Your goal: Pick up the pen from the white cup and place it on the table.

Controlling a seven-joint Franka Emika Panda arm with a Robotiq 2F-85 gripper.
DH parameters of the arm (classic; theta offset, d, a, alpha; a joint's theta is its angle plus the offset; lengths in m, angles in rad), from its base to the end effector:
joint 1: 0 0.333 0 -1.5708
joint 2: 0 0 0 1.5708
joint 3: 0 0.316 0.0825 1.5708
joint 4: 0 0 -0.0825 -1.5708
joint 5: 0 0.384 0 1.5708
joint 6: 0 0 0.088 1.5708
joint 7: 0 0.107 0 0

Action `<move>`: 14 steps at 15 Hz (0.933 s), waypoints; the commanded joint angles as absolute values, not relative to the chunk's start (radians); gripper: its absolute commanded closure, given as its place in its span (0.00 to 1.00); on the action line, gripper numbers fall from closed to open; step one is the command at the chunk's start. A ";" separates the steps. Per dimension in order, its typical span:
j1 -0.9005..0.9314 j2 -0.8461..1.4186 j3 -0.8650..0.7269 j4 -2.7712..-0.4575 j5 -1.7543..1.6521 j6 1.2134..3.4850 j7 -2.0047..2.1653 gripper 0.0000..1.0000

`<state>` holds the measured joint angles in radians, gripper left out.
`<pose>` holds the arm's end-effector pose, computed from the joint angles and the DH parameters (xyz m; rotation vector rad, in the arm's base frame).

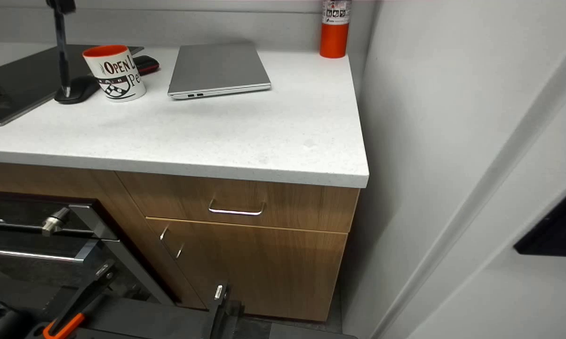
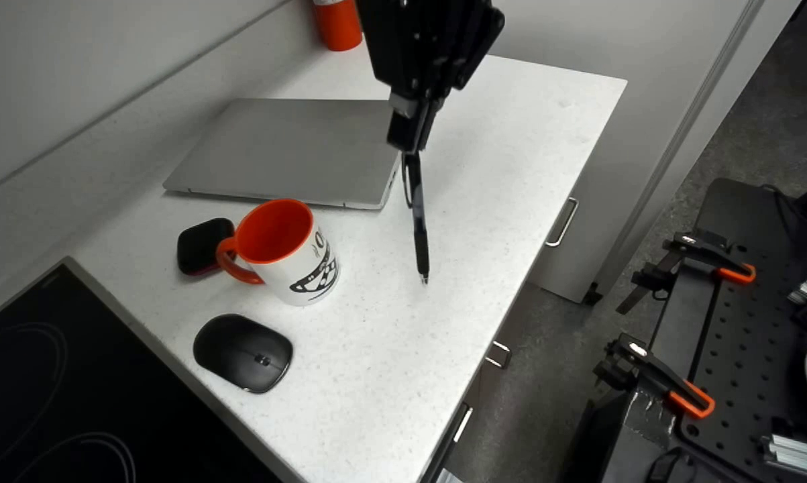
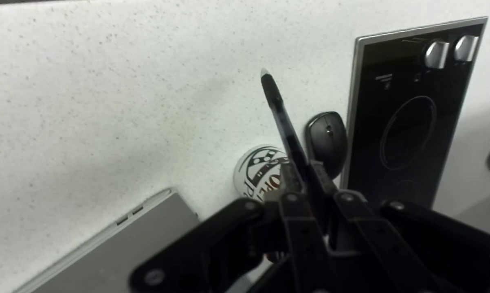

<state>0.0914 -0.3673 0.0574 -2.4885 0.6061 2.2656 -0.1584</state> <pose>0.4319 0.0801 0.4372 -2.6648 0.0747 -0.1977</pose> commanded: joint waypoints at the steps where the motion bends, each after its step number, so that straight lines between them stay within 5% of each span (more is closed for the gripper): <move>1: 0.105 -0.227 0.056 -2.492 0.627 2.376 -0.117 1.00; 12: 0.042 0.048 0.029 -2.422 0.440 2.516 0.203 1.00; 14: 0.040 0.053 0.025 -2.405 0.450 2.514 0.223 0.74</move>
